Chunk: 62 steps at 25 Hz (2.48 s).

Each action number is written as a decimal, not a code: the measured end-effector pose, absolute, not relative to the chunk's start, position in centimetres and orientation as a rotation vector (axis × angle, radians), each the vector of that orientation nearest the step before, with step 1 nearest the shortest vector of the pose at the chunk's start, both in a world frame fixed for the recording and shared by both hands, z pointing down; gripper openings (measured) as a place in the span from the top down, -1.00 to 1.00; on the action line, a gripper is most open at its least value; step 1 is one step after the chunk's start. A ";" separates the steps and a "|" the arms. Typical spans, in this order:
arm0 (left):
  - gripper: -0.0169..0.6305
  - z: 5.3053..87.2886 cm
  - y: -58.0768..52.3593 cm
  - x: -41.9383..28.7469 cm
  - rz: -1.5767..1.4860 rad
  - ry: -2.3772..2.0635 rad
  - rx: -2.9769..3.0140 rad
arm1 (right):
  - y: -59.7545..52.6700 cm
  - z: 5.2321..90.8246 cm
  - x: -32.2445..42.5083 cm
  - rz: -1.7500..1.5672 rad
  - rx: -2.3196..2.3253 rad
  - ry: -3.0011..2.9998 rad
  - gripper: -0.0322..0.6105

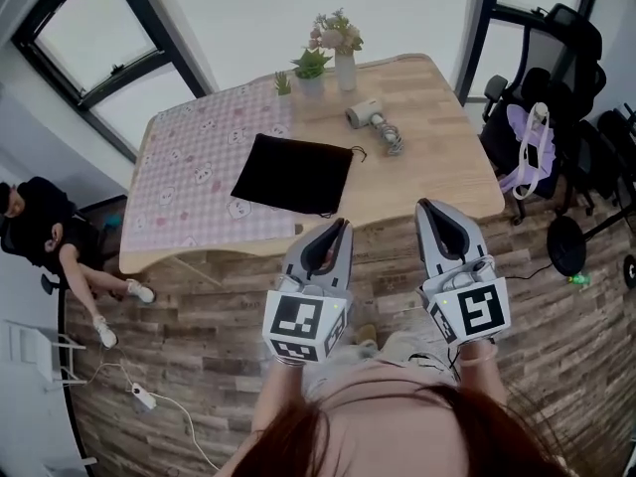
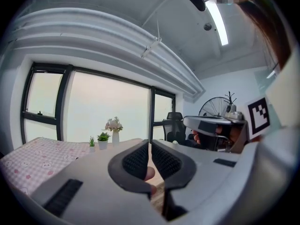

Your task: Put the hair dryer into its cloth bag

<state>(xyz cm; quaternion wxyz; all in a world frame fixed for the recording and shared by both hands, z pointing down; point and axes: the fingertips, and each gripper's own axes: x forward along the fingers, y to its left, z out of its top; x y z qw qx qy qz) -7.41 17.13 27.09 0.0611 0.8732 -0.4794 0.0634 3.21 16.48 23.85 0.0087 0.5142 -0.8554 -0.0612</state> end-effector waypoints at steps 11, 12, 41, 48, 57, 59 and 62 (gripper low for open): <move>0.88 29.3 13.4 -8.2 0.235 -1.365 2.637 | 12.5 25.0 3.0 -0.194 1.640 -2.588 0.90; 0.88 29.5 13.1 -8.2 0.240 -1.364 2.634 | 12.2 25.1 3.1 -0.196 1.640 -2.581 0.90; 0.88 35.7 -2.7 -7.8 0.424 -1.339 2.522 | -5.4 30.9 3.3 -0.088 1.473 -2.572 0.86; 0.74 37.8 -5.4 -8.3 0.501 -1.296 2.496 | -9.1 32.2 2.9 -0.053 1.424 -2.555 0.73; 0.61 41.8 -8.0 -8.5 0.652 -1.236 2.441 | -13.3 35.0 3.0 -0.022 1.340 -2.520 0.63; 0.60 42.8 -8.2 -8.6 0.678 -1.217 2.429 | -14.0 35.6 3.1 -0.015 1.326 -2.509 0.62; 0.58 44.3 -8.6 -8.8 0.718 -1.198 2.404 | -15.0 36.6 3.2 -0.004 1.305 -2.496 0.60</move>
